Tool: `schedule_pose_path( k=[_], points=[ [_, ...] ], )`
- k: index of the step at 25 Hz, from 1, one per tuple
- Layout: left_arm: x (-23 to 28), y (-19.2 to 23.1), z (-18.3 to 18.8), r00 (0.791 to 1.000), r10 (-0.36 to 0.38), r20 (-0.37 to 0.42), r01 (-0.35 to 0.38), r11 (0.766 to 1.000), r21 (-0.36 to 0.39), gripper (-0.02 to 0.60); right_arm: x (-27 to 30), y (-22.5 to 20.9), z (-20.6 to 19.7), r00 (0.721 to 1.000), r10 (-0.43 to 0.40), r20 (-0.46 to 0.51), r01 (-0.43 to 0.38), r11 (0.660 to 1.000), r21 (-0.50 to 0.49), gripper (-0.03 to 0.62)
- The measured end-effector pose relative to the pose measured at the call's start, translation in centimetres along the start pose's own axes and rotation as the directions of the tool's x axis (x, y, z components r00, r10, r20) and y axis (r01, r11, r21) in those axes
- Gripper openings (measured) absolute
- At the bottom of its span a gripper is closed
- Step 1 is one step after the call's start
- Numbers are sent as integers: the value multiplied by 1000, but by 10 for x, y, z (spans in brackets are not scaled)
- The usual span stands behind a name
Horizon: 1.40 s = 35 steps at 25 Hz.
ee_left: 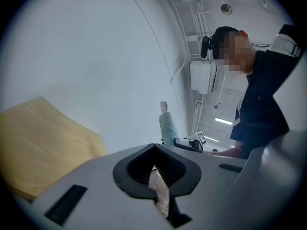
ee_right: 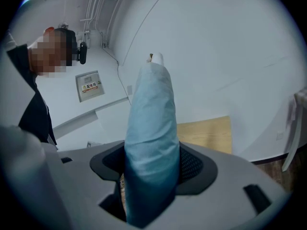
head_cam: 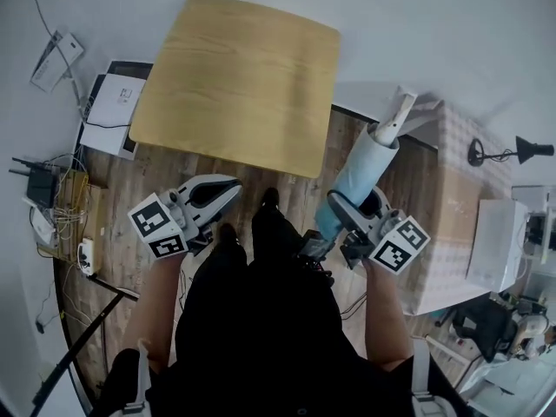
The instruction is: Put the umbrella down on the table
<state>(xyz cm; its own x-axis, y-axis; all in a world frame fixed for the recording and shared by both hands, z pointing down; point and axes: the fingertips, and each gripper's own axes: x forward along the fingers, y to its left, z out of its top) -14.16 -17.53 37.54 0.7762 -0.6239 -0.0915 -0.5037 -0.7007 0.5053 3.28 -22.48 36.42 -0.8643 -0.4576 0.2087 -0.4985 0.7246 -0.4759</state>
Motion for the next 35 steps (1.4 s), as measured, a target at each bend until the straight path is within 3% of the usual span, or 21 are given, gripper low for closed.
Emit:
schedule_pose_path(
  k=[6,14,19,23,27,32,35],
  points=[
    [28,45,12,999,50,-5,-50,999,-17,12,46,-36,16,996,73,-49,-74,997,-23,298],
    [90,115,47,990,138,7,-137,990,-11,12,118,-123,76,982,134,-132,-149,983,-109,298],
    [112,157,57,974,221,45,-219,974,-50,12,170,-168,103,962,158,-224,-209,951,-227,298],
    [113,192,73,955,290,64,-283,954,-101,12,233,-177,120,922,152,-357,-287,886,-364,298],
    [113,230,63,944,329,34,-324,940,-111,12,290,-189,106,880,150,-450,-376,798,-471,298],
    [105,253,56,921,387,47,-378,917,-129,12,338,-188,77,813,143,-564,-490,690,-532,298],
    [100,265,47,907,418,50,-408,902,-139,12,361,-188,52,769,128,-626,-544,646,-536,298]
  ],
)
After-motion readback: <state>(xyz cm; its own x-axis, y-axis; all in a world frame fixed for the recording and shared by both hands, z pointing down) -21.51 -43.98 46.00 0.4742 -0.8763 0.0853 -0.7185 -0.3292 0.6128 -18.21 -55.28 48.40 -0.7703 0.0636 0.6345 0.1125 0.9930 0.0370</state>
